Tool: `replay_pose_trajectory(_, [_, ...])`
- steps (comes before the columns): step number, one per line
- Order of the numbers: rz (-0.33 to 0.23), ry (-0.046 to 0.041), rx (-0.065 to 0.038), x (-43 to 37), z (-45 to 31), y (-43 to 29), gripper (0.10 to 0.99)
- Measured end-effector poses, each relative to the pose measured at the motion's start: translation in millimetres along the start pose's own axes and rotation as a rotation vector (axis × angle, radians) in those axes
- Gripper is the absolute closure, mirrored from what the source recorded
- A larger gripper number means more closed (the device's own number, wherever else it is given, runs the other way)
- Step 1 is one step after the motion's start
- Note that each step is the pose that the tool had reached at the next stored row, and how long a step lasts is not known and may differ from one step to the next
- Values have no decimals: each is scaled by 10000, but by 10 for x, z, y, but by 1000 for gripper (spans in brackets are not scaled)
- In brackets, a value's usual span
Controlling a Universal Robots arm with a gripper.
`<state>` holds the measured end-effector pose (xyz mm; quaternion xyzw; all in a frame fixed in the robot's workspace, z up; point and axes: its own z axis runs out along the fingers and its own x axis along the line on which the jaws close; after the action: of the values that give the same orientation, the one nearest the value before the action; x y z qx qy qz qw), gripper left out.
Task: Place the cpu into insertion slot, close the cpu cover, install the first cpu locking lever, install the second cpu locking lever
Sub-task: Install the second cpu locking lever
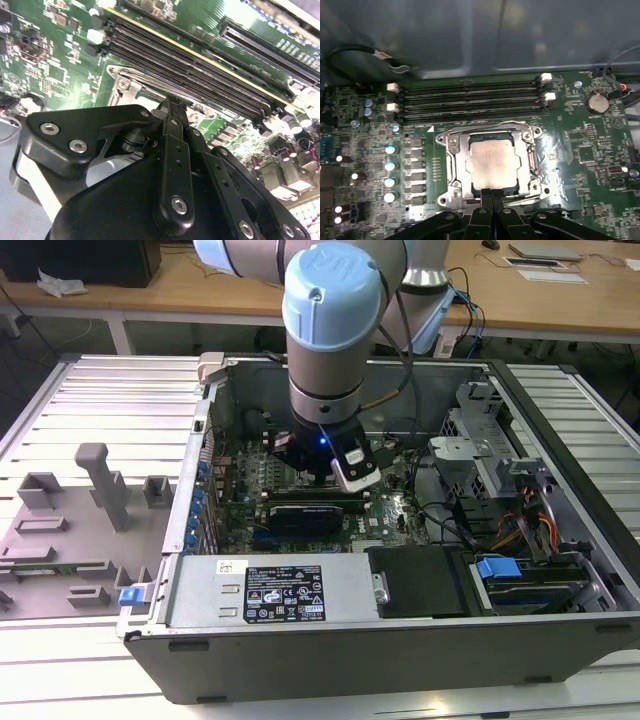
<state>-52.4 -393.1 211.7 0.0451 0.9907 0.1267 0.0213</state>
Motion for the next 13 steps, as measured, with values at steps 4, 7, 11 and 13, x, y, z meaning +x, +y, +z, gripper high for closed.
replay_pose_trajectory(4, [-3,-12,174,-9,22,81,980])
replay_pose_trajectory(7, [-11,-26,331,3,51,194,980])
replay_pose_trajectory(11, [-23,-43,534,11,75,287,980])
replay_pose_trajectory(13, [-27,-51,643,16,87,333,980])
